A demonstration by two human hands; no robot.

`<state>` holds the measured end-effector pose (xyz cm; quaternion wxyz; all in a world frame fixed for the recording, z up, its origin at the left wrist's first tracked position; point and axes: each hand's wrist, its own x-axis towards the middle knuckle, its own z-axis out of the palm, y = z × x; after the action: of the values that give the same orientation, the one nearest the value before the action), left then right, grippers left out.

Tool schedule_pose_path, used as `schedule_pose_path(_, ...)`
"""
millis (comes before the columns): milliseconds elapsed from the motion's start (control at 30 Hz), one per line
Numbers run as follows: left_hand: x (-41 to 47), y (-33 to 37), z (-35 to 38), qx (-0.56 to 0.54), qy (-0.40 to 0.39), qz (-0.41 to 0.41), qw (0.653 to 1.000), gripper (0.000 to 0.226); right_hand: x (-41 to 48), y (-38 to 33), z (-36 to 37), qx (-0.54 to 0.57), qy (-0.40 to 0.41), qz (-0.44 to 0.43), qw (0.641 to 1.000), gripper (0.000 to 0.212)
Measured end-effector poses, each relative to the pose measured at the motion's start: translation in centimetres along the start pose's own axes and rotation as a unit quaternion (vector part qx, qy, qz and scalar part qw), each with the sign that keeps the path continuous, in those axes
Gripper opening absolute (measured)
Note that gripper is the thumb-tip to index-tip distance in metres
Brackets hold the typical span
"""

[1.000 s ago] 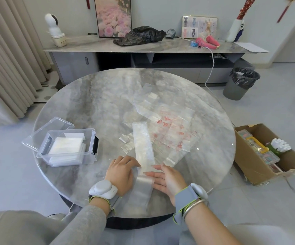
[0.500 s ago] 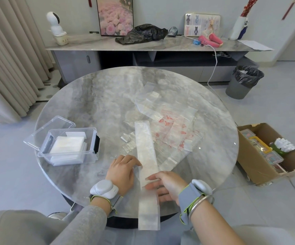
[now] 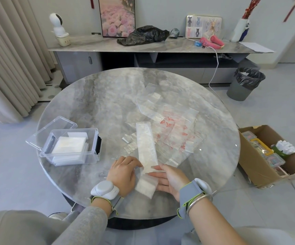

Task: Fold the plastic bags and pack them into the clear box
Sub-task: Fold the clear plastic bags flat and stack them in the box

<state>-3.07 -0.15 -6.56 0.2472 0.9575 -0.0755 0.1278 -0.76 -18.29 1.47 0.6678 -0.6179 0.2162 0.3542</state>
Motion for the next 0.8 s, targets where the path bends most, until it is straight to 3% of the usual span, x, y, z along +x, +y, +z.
schedule_pose_path(400, -0.1, -0.3, 0.2, -0.002, 0.011, 0.014, 1.000, 0.033, 2.4, 0.9, 1.2, -0.138, 0.048, -0.124, 0.982, 0.021)
schedule_pose_path(500, -0.1, -0.3, 0.2, -0.004, 0.007, 0.009, 1.000, 0.034, 3.2, 1.4, 0.7, -0.231, 0.105, -0.174, 0.952, 0.018)
schedule_pose_path(633, -0.1, -0.2, 0.2, -0.008, 0.002, 0.001, 1.000, 0.037, 3.7, 1.8, -0.3, -0.370, 0.144, -0.258, 0.881, 0.036)
schedule_pose_path(800, -0.1, -0.2, 0.2, -0.007, 0.004, -0.001, 1.000, 0.036, 4.3, 2.4, -0.6, -0.394, 0.137, -0.275, 0.866, 0.036)
